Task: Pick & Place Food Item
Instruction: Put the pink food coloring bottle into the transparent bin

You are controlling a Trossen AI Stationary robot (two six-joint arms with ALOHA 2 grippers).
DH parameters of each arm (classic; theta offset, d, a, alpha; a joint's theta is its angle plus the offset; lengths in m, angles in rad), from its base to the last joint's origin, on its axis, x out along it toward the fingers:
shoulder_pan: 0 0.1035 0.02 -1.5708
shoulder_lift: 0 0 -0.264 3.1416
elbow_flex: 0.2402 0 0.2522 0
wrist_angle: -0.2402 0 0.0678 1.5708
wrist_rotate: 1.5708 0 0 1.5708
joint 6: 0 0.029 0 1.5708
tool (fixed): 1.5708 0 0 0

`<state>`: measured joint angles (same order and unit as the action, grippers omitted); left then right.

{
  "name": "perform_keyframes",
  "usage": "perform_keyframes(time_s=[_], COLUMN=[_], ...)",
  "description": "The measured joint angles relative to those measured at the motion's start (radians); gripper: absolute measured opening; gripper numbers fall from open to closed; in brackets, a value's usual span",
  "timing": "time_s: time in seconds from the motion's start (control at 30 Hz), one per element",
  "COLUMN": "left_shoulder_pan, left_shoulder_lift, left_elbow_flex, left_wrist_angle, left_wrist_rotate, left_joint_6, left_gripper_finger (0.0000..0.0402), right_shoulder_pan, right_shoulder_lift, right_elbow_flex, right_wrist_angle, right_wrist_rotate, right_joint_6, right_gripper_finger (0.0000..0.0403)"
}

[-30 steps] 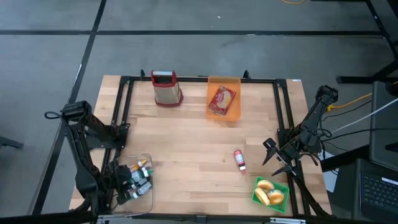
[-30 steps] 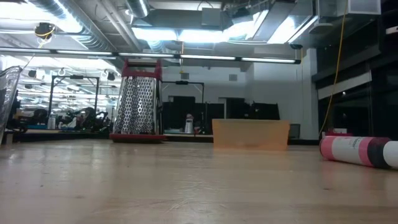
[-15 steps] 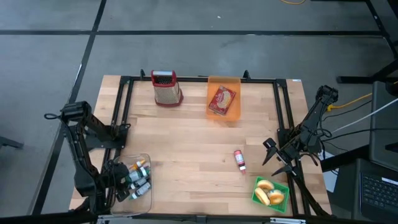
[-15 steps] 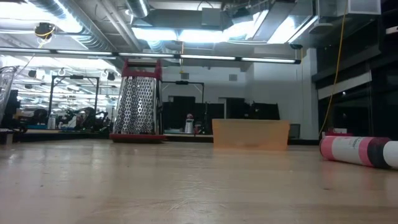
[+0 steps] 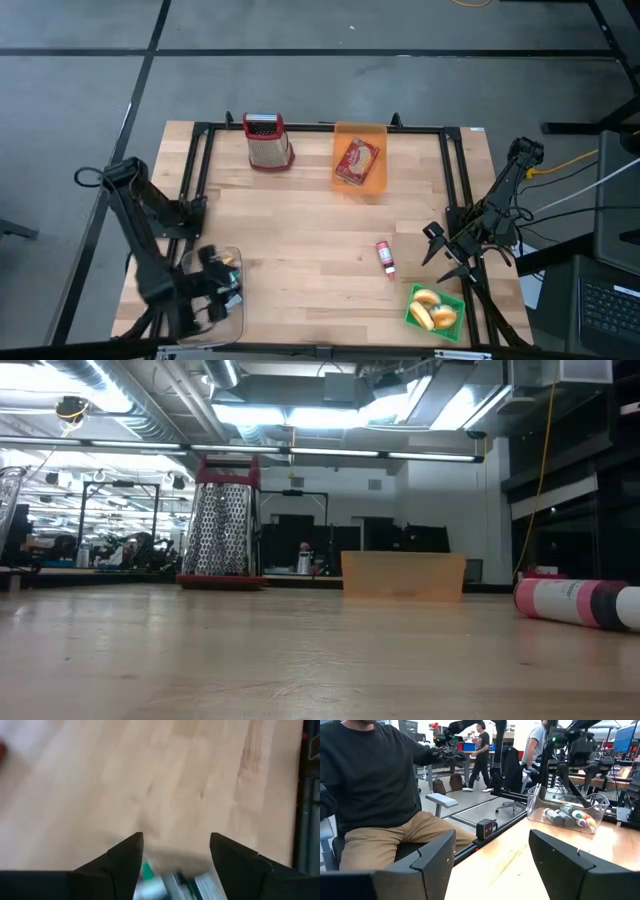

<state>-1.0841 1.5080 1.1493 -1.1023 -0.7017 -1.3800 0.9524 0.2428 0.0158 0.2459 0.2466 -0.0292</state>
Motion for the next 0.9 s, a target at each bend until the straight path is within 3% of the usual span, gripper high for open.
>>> perform_keyframes(time_s=[0.23, 0.47, 0.67, 0.9], left_shoulder_pan=[0.327, 0.643, 0.813, 0.871], left_shoulder_lift=[0.011, 0.133, 0.293, 0.512], left_elbow_flex=[0.041, 0.042, 0.072, 0.293], left_wrist_angle=[0.134, 0.521, 0.738, 0.741], left_wrist_rotate=[0.097, 0.298, 0.424, 0.465], left_joint_6=[0.668, 1.275, 1.565, 1.778], left_gripper_finger=[0.0215, 0.0214, 0.0214, 0.0214], right_shoulder_pan=[0.000, 0.000, 0.000, 0.000], right_shoulder_lift=[0.000, 0.000, 0.000, 0.000], right_elbow_flex=[0.000, 0.000, 0.000, 0.000], right_wrist_angle=[0.000, 0.000, 0.001, 0.021], right_wrist_rotate=[0.000, 0.000, 0.000, -0.025], right_joint_6=[0.003, 0.015, 0.025, 0.028], right_gripper_finger=[0.0255, 0.0255, 0.0255, 0.0255])
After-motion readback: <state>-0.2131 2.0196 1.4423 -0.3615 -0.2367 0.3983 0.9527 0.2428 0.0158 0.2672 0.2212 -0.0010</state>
